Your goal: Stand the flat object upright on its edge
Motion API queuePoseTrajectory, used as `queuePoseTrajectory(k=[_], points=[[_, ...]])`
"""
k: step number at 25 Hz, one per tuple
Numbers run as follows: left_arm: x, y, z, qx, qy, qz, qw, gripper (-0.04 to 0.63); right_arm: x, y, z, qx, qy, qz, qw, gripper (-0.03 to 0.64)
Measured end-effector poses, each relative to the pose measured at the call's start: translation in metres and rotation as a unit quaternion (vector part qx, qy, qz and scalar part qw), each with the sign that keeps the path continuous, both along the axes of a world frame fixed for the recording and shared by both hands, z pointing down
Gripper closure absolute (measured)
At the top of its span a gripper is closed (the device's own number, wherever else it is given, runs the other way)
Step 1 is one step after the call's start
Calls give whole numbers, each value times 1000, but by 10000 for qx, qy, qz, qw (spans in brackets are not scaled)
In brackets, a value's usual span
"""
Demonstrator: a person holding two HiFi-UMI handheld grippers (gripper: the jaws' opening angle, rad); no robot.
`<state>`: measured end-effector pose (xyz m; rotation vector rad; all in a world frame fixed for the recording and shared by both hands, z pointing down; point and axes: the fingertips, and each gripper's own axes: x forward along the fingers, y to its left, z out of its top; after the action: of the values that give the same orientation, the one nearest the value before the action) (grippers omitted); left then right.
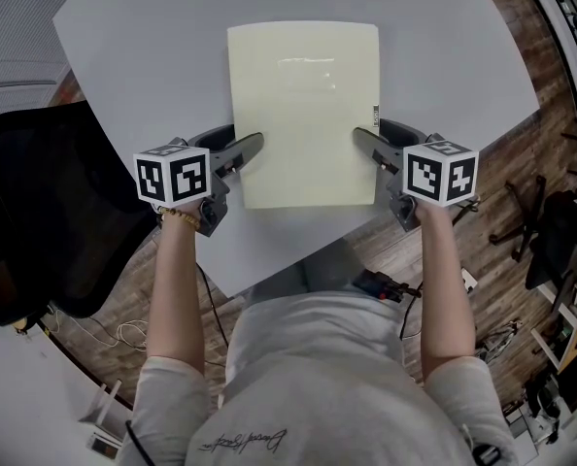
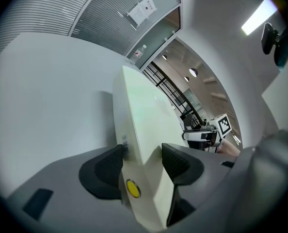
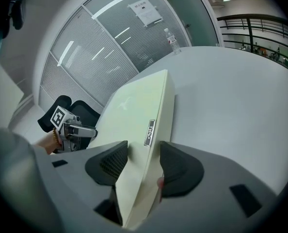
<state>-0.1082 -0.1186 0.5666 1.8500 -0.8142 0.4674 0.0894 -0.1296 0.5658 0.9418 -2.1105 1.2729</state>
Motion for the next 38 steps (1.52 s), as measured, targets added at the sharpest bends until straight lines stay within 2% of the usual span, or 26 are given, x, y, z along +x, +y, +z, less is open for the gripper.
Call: queuePoseTrajectory(k=[9, 20, 27, 38], points=[[5, -7, -20, 366, -148, 60, 9992, 331, 5, -7, -15, 301, -61, 34, 9995, 397], [-1, -20, -48, 877, -136, -209, 9958, 333, -1, -32, -49, 913, -78, -128, 9957, 400], [-5, -36, -70, 1398, -267, -218, 9896, 334, -4, -47, -68, 1300, -93, -171, 9913, 403], [-7, -63, -79, 1954, -479, -336, 9790, 336, -8, -83, -82, 1923, 174, -339, 9806, 405]])
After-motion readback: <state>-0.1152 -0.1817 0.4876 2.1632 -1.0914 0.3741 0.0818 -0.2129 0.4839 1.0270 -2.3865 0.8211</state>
